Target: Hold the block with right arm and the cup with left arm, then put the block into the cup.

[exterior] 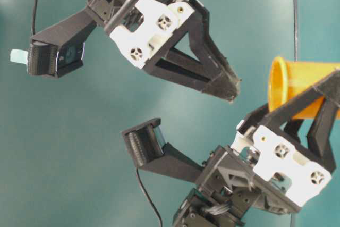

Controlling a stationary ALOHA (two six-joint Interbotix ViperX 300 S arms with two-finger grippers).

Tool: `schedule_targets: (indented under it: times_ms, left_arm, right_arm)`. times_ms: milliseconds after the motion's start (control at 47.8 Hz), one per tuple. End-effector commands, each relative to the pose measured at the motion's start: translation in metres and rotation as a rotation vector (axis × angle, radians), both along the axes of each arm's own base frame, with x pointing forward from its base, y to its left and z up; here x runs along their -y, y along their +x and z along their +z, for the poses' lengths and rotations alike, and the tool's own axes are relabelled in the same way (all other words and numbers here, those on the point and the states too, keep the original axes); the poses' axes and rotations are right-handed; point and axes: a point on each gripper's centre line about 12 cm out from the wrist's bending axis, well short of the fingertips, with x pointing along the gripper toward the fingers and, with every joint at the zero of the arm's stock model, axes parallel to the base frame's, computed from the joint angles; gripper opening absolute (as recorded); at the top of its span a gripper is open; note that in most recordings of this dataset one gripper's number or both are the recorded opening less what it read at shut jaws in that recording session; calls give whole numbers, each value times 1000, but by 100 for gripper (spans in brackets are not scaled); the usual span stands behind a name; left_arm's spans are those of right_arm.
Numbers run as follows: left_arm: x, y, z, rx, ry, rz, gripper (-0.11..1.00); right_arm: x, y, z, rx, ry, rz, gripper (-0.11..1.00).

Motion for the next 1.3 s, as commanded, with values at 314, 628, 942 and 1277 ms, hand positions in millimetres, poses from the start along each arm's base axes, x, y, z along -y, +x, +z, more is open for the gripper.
schedule_targets:
  times_ms: [314,628,942,1277]
  left_arm:
    - [-1,6,15,49,3,-1,63]
    - [-1,6,15,49,3,-1,63]
    - [-1,6,15,49,3,-1,63]
    - [-1,6,15,49,3,-1,63]
  right_arm:
    - [2,-2,14,36,0,-2,54]
    - [1,-2,14,37,1,-3,54]
    - [1,-2,14,37,5,-5,54]
    - [1,-2,14,38,6,-4,54]
